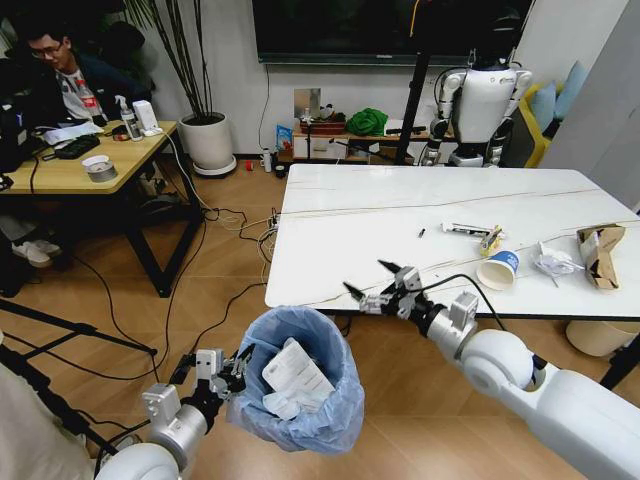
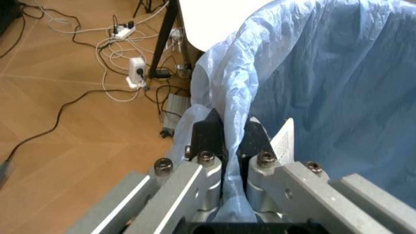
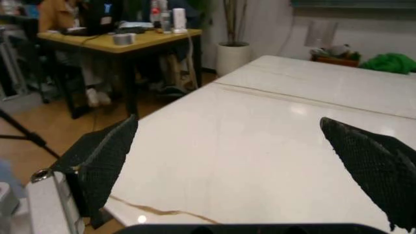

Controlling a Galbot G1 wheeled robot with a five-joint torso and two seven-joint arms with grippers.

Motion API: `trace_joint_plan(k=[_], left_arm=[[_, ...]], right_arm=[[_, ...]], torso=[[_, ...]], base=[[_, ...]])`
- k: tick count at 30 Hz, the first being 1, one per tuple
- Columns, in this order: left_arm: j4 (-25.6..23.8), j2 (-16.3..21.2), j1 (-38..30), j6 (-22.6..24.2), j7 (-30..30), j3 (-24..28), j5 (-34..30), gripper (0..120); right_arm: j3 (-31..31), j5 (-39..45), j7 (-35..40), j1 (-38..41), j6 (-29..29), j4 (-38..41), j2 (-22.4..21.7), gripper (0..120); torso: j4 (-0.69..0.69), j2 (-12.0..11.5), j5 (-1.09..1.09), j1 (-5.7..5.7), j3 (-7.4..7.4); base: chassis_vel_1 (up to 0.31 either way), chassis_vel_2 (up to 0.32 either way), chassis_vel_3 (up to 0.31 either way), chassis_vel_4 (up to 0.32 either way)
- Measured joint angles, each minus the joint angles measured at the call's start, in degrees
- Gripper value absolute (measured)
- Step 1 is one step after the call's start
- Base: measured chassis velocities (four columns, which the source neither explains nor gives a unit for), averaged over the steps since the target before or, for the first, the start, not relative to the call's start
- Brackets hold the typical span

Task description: Pick up the trash bin and place the trash from the table into it.

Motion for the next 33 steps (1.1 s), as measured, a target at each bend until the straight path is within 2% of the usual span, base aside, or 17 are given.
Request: trace_joint_plan(k=[6,13,22,33], left_arm=[[-0.4,-0.5,0.6,0.0,0.0,-0.5,0.2,0],[-1.1,-1.1,1.4,-0.1,0.0,-2.4,0.1,0],[-1.7,-1.4,2.1,-0.1,0.0,-3.4,0.1,0],[-1.8,-1.7,2.4,-0.1,0.0,-4.0,0.1,0]], right_arm=[[2.0,0.7,3.9,-0.1,-0.6,-2.5,1.3,100],[6.4,0.7,4.7,-1.4,3.1,-6.4,2.9,100],[11.6,0.9,3.0,-3.8,5.1,-11.1,4.9,100],[13.5,-0.2,-0.8,-5.8,7.9,-14.4,7.1,100]], torso=[[0.0,0.0,0.0,0.0,0.0],[0.0,0.0,0.01,0.0,0.0],[0.0,0.0,0.0,0.0,0.0],[0.0,0.0,0.0,0.0,0.0]], base=[[0.0,0.0,0.0,0.0],[0.0,0.0,0.0,0.0],[0.0,0.0,0.0,0.0],[0.0,0.0,0.0,0.0]])
